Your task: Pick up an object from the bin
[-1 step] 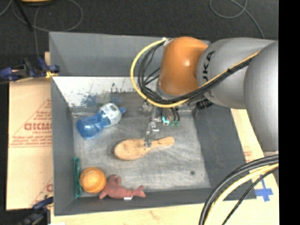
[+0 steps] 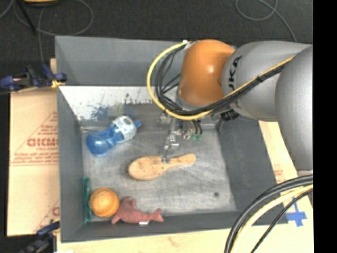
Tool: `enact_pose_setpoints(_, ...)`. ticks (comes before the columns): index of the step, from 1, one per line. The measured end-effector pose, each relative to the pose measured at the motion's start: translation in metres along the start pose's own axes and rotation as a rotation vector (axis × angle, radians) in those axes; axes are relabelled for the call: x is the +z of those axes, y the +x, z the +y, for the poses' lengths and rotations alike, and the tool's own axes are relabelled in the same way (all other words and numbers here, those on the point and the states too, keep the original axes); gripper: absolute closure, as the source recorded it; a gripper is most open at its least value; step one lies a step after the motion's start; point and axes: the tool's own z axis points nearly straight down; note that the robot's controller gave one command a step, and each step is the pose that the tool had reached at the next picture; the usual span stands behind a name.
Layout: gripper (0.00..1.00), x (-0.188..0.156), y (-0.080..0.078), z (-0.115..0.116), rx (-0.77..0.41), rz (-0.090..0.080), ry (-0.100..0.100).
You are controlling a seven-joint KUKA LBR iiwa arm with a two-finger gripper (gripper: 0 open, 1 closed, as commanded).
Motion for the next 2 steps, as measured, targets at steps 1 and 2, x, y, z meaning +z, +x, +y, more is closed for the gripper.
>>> enact_pose_setpoints(1, 0.0, 0.038, 0.019, -0.009, -0.08, -0.003, 0.003)
enact_pose_setpoints(2, 0.0, 0.045, 0.033, -0.013, -0.089, 0.007, 0.001)
